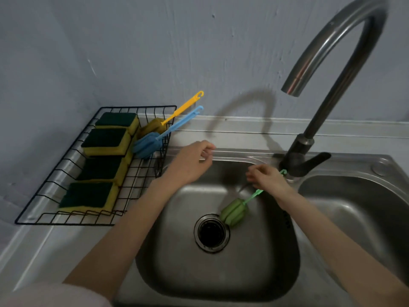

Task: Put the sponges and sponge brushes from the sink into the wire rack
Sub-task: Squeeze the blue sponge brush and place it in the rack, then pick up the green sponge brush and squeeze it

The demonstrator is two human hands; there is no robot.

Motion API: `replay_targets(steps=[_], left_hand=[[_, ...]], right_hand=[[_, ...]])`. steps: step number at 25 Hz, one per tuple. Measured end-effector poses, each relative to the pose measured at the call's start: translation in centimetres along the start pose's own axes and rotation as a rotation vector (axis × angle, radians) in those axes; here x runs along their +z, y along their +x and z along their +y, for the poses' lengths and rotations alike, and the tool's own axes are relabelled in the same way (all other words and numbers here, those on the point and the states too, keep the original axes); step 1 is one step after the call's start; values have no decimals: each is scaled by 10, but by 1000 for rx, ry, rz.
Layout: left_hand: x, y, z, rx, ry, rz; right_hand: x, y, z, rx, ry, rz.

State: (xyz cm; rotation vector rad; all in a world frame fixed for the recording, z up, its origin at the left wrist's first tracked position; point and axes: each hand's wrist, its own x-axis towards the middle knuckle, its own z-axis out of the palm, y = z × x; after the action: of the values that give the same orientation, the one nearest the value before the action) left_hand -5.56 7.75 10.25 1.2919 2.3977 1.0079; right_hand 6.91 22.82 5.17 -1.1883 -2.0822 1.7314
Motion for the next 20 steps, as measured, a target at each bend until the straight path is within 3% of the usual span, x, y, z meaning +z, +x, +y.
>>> replay_targets(steps=[4, 12, 16, 20], left_hand=[[54, -4, -9, -89, -31, -173], [147, -3, -53, -243, 30, -449], [172, 3, -59, -266, 32, -495], [179, 9, -62, -269, 39, -487]], right_hand=[[-5, 3, 45, 175, -18, -27], [1, 29, 92, 303, -145, -49], [6, 44, 95, 306, -56, 49], [7, 53, 92, 293, 209, 93]])
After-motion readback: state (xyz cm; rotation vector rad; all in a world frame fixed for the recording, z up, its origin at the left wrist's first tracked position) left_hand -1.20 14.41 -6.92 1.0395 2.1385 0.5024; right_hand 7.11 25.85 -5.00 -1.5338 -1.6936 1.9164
